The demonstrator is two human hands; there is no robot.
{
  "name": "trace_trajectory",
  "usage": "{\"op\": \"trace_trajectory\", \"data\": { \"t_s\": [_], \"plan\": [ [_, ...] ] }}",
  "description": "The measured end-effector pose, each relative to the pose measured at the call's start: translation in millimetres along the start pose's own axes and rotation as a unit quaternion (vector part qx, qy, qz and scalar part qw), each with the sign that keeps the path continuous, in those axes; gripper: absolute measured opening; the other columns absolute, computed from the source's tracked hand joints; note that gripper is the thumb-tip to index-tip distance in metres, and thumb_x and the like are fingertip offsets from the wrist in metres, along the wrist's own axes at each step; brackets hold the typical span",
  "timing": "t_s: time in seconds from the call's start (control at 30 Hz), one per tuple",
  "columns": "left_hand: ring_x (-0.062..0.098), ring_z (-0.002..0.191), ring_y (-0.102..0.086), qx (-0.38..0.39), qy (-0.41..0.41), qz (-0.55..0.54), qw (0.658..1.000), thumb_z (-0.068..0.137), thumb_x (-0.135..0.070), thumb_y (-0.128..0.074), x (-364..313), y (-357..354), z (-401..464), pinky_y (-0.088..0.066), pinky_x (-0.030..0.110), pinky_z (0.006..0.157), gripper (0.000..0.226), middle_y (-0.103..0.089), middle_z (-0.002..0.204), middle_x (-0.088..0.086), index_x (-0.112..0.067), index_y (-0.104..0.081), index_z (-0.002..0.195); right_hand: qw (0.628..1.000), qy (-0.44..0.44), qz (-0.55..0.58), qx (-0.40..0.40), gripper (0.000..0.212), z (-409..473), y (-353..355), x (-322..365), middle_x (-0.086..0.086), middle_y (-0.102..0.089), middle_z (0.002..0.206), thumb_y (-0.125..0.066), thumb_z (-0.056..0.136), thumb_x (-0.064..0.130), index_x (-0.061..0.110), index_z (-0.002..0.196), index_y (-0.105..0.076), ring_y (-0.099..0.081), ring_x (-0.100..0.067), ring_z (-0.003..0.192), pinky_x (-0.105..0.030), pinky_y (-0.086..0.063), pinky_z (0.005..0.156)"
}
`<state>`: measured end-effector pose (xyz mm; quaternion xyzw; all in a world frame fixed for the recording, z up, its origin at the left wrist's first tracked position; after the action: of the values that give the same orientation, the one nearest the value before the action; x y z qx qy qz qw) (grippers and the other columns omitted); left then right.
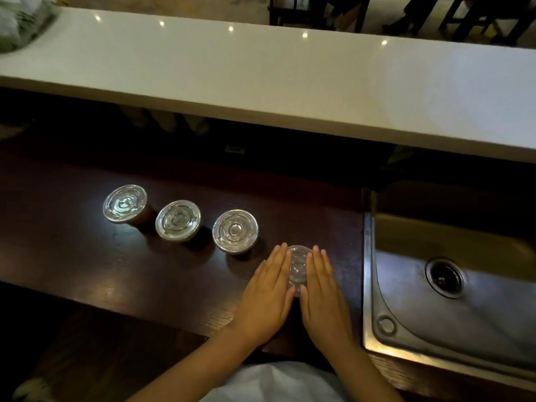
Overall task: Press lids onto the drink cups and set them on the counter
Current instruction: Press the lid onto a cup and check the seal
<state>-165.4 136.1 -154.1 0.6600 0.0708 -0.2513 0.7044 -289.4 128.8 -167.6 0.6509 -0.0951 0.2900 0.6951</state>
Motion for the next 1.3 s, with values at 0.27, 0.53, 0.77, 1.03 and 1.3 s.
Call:
{"op": "trace_trajectory", "data": {
  "t_s": [0.27, 0.53, 0.77, 1.03, 1.3],
  "plan": [
    [0.021, 0.141, -0.016, 0.003, -0.009, -0.036, 0.999, 0.093, -0.024, -0.037, 5, -5, -1, -0.011, 0.028, 0.116, 0.057, -0.020, 0.151, 0.014, 0.001, -0.022, 0.142, 1.000, 0.018, -0.016, -0.009, 0.051, 2, -5, -1, -0.011, -0.024, 0.149, -0.022, 0.097, 0.029, 0.007, 0.143, -0.018, 0.000, -0.010, 0.143, -0.026, -0.002, 0.115],
    [0.013, 0.143, -0.006, 0.056, -0.067, 0.003, 0.996, 0.096, -0.026, -0.034, 16, 7, 6, -0.014, 0.032, 0.115, 0.057, -0.007, 0.156, 0.002, -0.011, -0.013, 0.147, 0.998, -0.008, -0.047, -0.033, 0.058, -14, 8, 5, -0.016, -0.046, 0.138, -0.013, 0.098, 0.043, 0.006, 0.136, -0.035, -0.031, -0.023, 0.131, -0.041, -0.017, 0.111],
    [0.006, 0.142, 0.009, -0.016, 0.094, -0.089, 0.991, 0.089, -0.044, -0.024, -19, -3, -10, -0.001, 0.029, 0.116, 0.070, 0.007, 0.155, 0.000, -0.013, 0.003, 0.146, 0.999, 0.045, -0.025, -0.018, 0.049, 5, 23, -3, -0.015, -0.041, 0.143, -0.030, 0.090, 0.020, 0.008, 0.138, -0.033, -0.024, -0.019, 0.135, -0.045, -0.034, 0.101],
    [0.009, 0.143, 0.008, -0.011, 0.092, -0.049, 0.994, 0.092, -0.035, -0.029, -10, -23, -8, -0.006, 0.037, 0.115, 0.065, -0.001, 0.156, 0.001, -0.012, 0.001, 0.146, 0.988, 0.131, -0.012, 0.078, 0.054, 19, 13, -24, -0.002, -0.022, 0.150, -0.031, 0.094, 0.025, 0.007, 0.143, -0.020, -0.006, -0.005, 0.141, -0.024, -0.017, 0.111],
    [0.009, 0.143, 0.003, -0.024, 0.057, -0.059, 0.996, 0.092, -0.030, -0.034, -8, -19, -5, -0.004, 0.025, 0.116, 0.064, -0.008, 0.154, 0.006, -0.006, -0.009, 0.146, 0.990, 0.110, -0.066, 0.057, 0.055, 17, 8, -23, -0.002, -0.025, 0.149, -0.027, 0.091, 0.022, 0.015, 0.144, -0.017, -0.007, -0.006, 0.141, -0.036, -0.006, 0.113]
  ]
}}
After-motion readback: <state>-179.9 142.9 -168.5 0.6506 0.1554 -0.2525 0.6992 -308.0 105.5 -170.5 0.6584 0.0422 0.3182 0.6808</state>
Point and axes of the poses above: each hand's wrist, its own z-axis towards the middle knuckle, its own y-axis out of the back of the hand, x = y × z, the point moved 3 cm from there along z, towards the middle knuckle
